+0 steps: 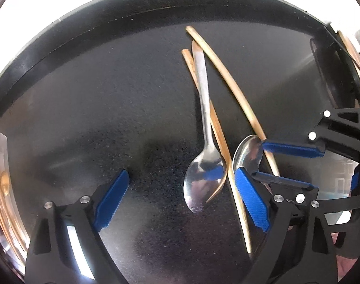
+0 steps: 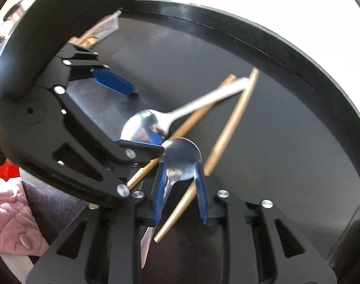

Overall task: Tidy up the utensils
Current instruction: 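Close the right tool on a silver spoon while the left tool grasps another silver spoon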

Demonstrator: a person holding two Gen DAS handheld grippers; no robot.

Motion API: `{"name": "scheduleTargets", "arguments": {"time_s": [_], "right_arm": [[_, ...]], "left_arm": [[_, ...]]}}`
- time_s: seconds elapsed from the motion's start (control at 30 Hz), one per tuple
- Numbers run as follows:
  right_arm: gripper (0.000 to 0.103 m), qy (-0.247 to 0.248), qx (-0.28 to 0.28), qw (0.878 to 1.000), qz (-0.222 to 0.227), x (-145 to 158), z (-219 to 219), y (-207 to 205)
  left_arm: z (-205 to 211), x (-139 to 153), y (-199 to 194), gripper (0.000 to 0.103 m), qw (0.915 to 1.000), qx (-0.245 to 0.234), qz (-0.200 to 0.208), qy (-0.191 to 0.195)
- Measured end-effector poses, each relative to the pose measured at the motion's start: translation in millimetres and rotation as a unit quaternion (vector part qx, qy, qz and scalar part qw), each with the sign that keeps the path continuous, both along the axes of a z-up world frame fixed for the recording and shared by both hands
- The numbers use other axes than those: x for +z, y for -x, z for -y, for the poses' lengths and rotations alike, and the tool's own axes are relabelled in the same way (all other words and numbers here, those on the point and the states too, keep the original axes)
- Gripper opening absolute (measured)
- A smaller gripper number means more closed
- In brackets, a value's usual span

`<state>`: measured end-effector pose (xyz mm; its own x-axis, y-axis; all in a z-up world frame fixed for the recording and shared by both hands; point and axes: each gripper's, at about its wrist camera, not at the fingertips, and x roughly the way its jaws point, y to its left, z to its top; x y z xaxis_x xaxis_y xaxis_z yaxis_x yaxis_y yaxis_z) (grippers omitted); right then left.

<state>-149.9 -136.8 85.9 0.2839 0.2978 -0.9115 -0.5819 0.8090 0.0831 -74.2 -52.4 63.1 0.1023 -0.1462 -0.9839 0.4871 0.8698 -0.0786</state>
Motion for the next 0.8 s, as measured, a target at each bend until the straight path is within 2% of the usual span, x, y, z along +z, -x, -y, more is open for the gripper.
{"name": "scheduleTargets", "arguments": {"time_s": [0.17, 0.33, 0.4, 0.57, 0.63, 0.8], "right_arm": [[0.024, -0.021, 0.026, 0.999, -0.012, -1.0, 5.1, -3.7], [0.024, -0.03, 0.006, 0.999, -0.02, -2.6, 21.0, -8.7], [0.024, -0.036, 0.001, 0.999, -0.013, 1.1, 28.1, -6.4], [0.024, -0.023, -0.006, 1.0, -0.002, 2.3, 31.8, -14.2], [0.024, -0.026, -0.01, 1.0, -0.008, 0.1, 34.9, -18.7], [0.025, -0.035, -0.012, 0.999, -0.014, 4.9, 33.9, -27.1]], "left_arm": [[-11.2, -4.7, -5.0, 0.087, 1.0, -0.002, 0.007, -0.007], [-13.7, 1.8, -8.2, 0.087, 1.0, 0.003, 0.005, -0.002], [-16.0, -2.4, -6.2, 0.083, 1.0, -0.001, 0.008, -0.004], [-22.0, 0.5, -9.9, 0.056, 0.9996, -0.004, 0.024, -0.014], [-25.3, 3.1, -14.2, 0.053, 0.9997, -0.005, 0.021, -0.009], [-37.3, 3.1, -10.0, 0.053, 0.9998, 0.005, 0.018, 0.008]]}}
